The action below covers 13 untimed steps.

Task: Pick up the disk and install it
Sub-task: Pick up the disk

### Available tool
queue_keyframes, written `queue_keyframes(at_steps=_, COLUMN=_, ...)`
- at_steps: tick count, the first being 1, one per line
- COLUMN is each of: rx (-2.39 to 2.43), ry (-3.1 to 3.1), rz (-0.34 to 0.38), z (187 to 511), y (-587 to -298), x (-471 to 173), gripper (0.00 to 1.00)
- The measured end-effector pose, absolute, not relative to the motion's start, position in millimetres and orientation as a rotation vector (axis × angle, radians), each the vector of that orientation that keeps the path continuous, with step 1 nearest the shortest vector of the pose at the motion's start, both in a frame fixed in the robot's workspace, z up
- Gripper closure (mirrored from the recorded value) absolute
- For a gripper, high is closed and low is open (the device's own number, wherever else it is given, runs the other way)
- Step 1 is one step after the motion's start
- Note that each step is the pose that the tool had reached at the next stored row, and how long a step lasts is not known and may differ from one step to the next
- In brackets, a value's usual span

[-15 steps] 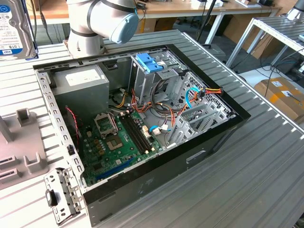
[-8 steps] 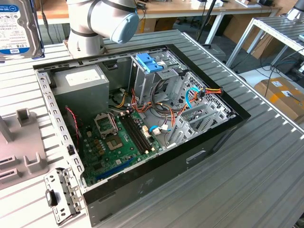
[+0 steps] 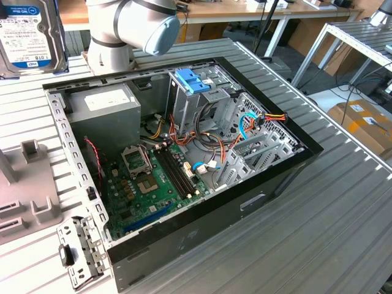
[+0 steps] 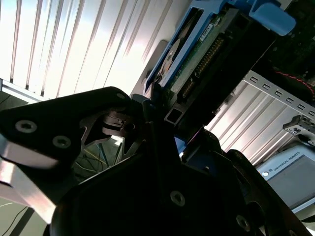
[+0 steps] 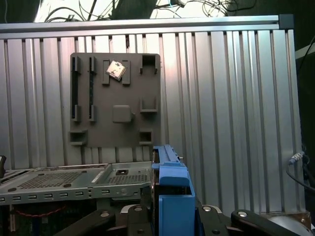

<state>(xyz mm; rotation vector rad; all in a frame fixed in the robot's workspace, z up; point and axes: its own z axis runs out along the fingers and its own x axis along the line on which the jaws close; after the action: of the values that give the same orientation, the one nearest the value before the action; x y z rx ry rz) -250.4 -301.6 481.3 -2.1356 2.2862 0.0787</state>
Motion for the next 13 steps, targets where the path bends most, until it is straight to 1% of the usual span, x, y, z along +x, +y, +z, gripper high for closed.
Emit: queue_keyframes(at_steps=13, rx=-2.136, ry=2.286, rz=0.079, z=481, y=-302, x=-225, gripper=0.64)
